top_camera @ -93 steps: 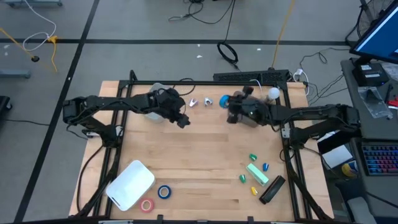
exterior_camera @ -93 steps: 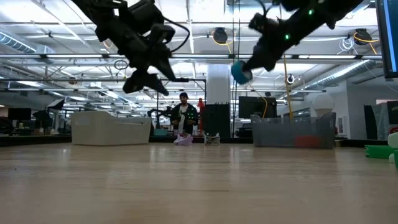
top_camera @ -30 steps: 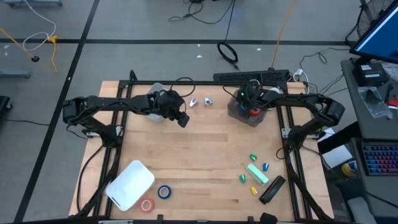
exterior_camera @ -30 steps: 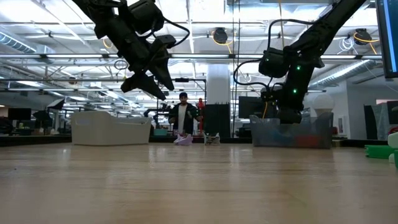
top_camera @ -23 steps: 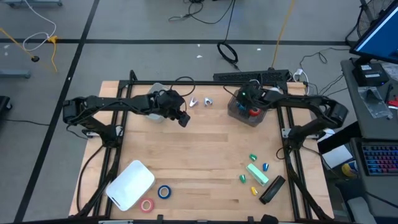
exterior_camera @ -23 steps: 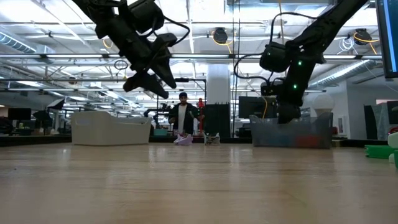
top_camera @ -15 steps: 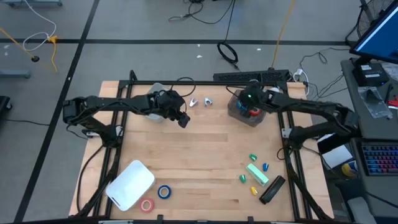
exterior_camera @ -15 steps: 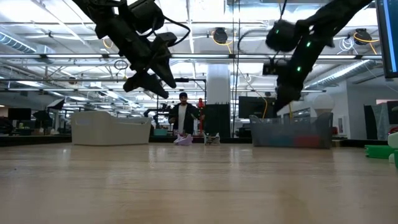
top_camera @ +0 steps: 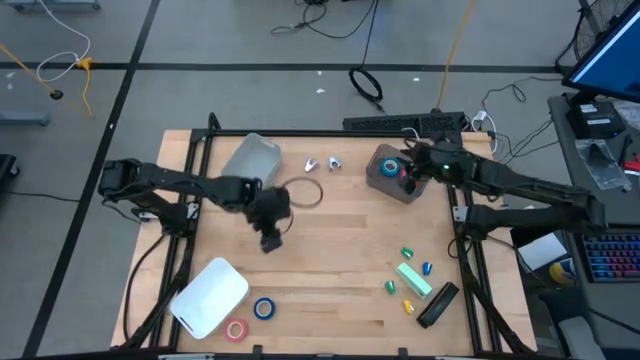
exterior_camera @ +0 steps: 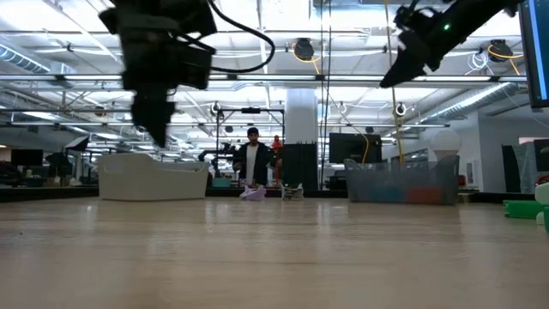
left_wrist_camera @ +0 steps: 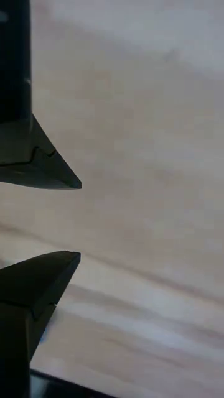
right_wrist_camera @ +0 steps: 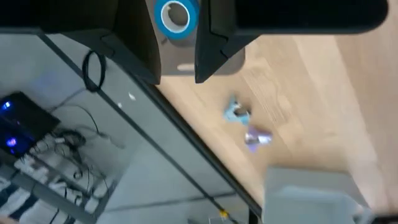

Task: Pick and place Stapler, Stapler remover, tape
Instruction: Put the blue tape into the black bin

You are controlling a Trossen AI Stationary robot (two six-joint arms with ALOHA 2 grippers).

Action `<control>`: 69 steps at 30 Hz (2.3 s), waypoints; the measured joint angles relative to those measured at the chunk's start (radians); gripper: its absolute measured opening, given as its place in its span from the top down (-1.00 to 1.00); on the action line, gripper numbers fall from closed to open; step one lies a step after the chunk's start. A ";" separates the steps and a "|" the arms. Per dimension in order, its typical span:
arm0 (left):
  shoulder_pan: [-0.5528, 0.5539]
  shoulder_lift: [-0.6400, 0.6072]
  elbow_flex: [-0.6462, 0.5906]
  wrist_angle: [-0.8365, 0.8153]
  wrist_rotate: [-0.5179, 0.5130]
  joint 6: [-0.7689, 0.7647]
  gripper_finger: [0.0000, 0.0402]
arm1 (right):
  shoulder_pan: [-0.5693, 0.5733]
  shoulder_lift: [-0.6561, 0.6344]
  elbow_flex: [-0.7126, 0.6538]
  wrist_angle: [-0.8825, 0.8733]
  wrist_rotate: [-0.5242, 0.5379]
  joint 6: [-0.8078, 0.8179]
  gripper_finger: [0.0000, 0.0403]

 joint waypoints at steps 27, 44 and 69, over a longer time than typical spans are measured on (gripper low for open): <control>-0.457 0.049 0.000 0.174 -0.130 0.186 0.14 | 0.013 -0.201 -0.104 0.039 0.000 0.024 0.55; -0.529 0.261 0.128 0.131 -0.094 0.240 0.14 | 0.012 -0.201 -0.104 0.038 0.000 0.000 0.55; -0.531 0.373 0.130 0.103 -0.083 0.230 0.37 | 0.012 -0.201 -0.104 0.038 0.000 -0.003 0.55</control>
